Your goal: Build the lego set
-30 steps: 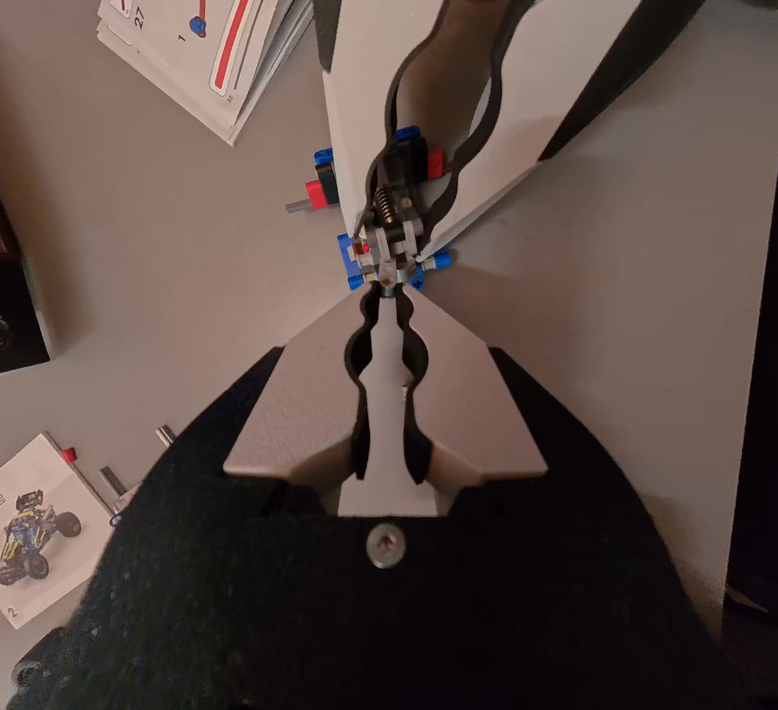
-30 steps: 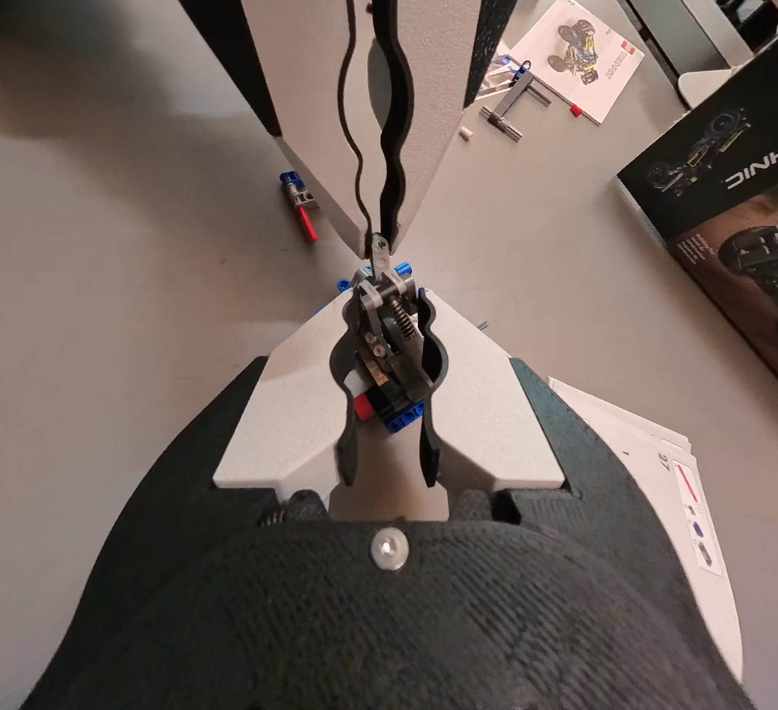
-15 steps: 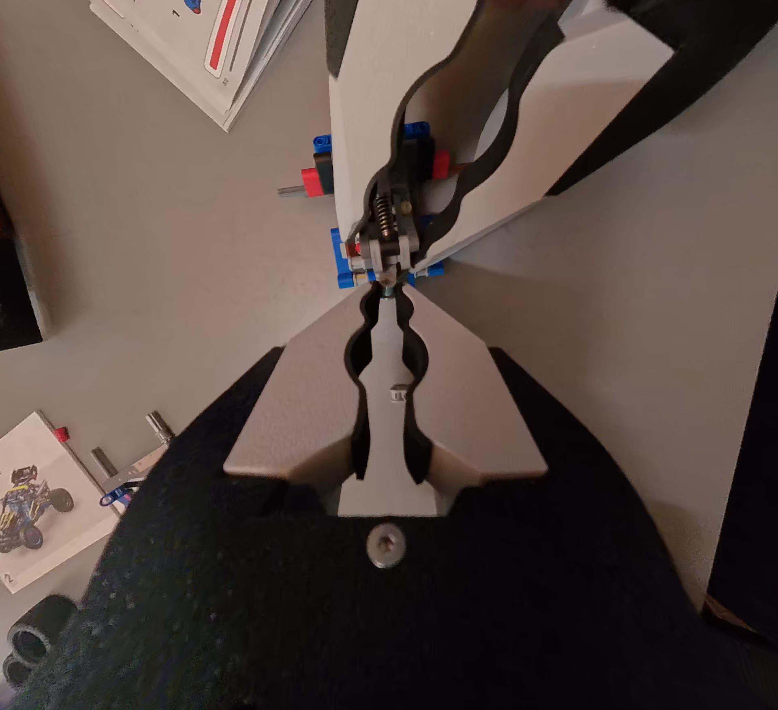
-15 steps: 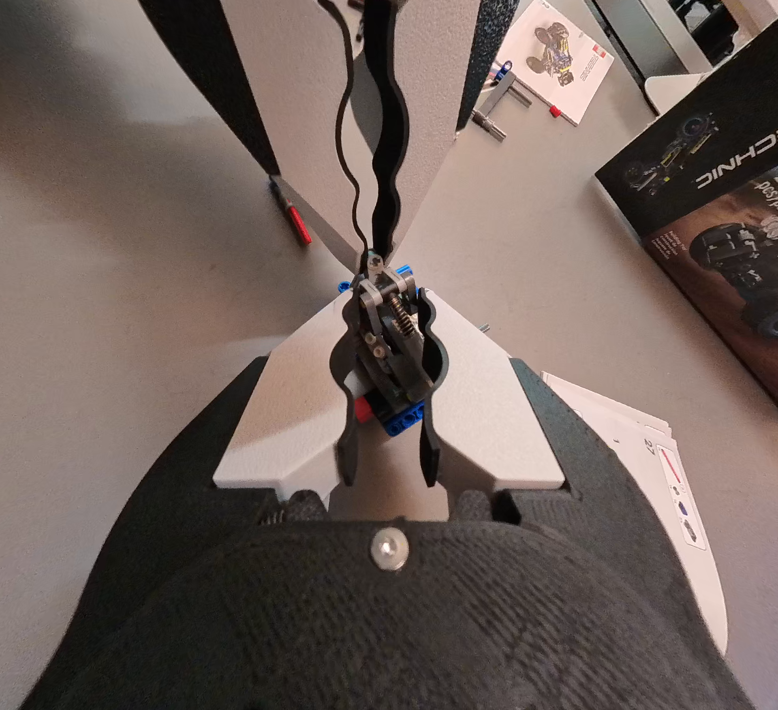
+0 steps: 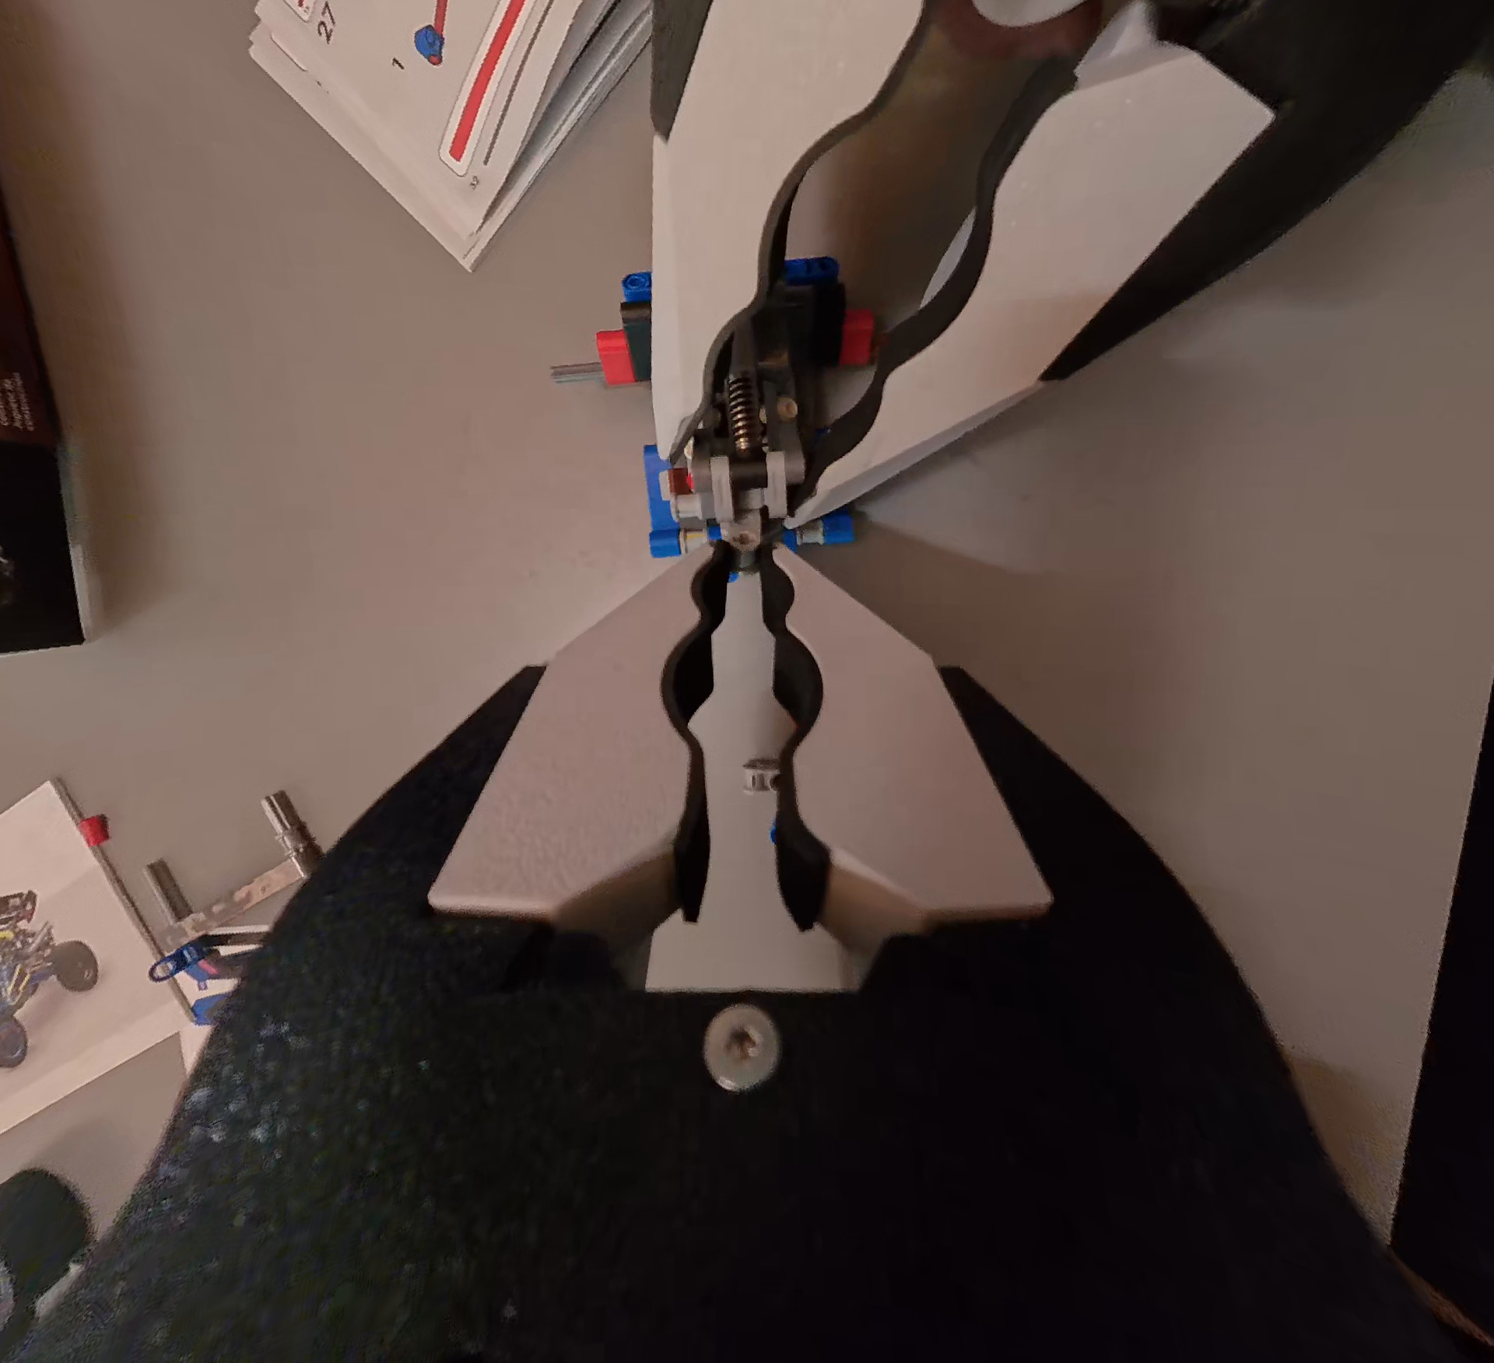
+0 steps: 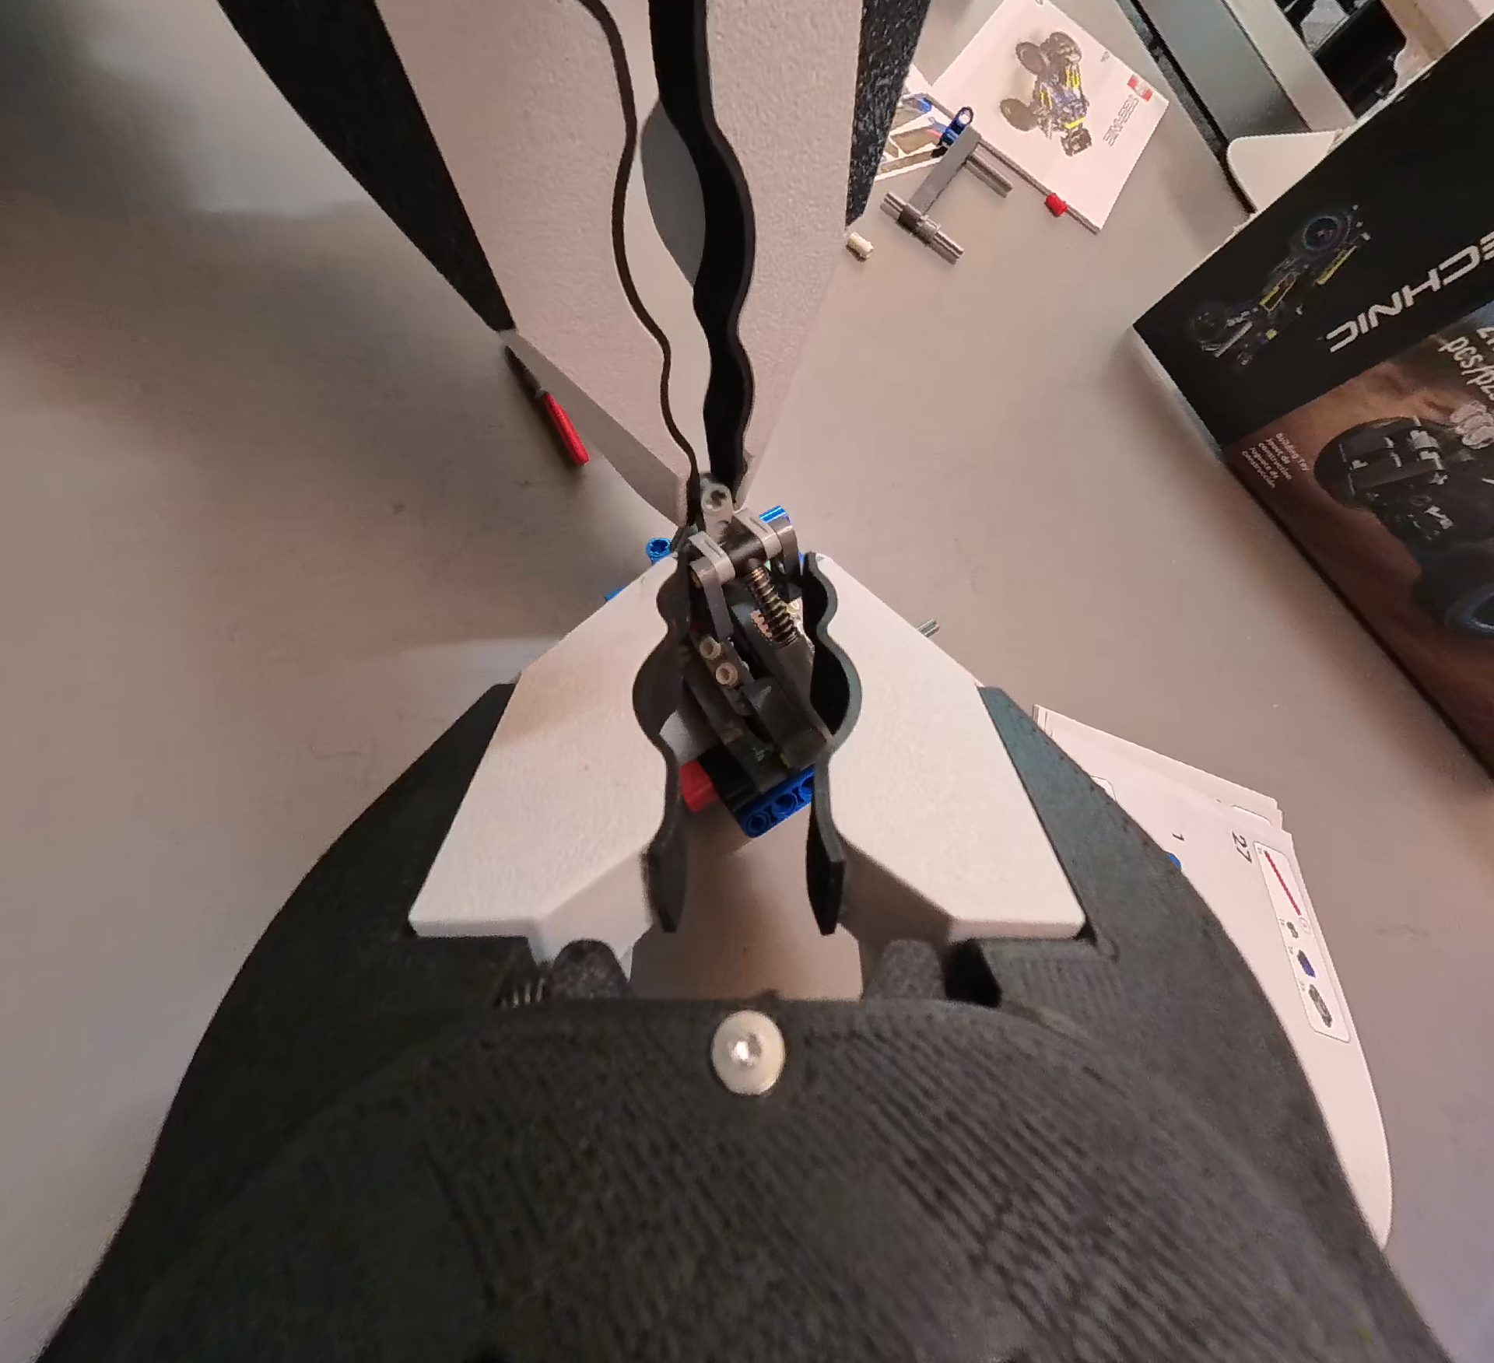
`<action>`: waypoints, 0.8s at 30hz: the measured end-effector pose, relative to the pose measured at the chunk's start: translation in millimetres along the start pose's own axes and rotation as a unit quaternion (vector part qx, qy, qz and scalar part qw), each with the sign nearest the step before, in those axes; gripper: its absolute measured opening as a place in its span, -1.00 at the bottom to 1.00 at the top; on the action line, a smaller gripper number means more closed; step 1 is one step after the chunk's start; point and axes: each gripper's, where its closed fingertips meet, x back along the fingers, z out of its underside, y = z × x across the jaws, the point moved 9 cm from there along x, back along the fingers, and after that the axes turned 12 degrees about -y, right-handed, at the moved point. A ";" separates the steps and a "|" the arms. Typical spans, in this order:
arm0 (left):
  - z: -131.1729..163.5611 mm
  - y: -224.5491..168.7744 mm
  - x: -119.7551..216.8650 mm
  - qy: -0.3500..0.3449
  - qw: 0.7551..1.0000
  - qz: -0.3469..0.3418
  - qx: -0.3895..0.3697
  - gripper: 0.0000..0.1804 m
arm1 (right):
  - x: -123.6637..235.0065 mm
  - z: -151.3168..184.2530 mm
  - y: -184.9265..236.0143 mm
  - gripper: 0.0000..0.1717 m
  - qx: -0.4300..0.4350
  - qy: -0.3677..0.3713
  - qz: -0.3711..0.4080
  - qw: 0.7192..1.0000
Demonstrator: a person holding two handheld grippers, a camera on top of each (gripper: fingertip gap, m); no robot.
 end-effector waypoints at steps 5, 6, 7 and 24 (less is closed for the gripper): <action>0.6 -0.9 0.1 -0.009 1.000 0.000 0.003 -0.96 | 0.1 -0.3 0.4 -0.70 0.001 0.005 -0.007 1.000; 0.3 -1.2 0.3 -0.013 1.000 0.001 0.004 -0.96 | 0.3 -0.9 0.9 -0.63 0.004 0.008 -0.011 1.000; 0.2 -1.4 0.5 -0.016 1.000 0.002 0.004 -0.96 | 0.6 -2.9 1.1 -0.55 0.010 0.008 -0.013 1.000; 4.6 -2.1 2.4 -0.042 0.999 -0.019 -0.017 -0.96 | -6.7 -9.6 -10.5 -0.72 0.032 0.012 -0.084 0.996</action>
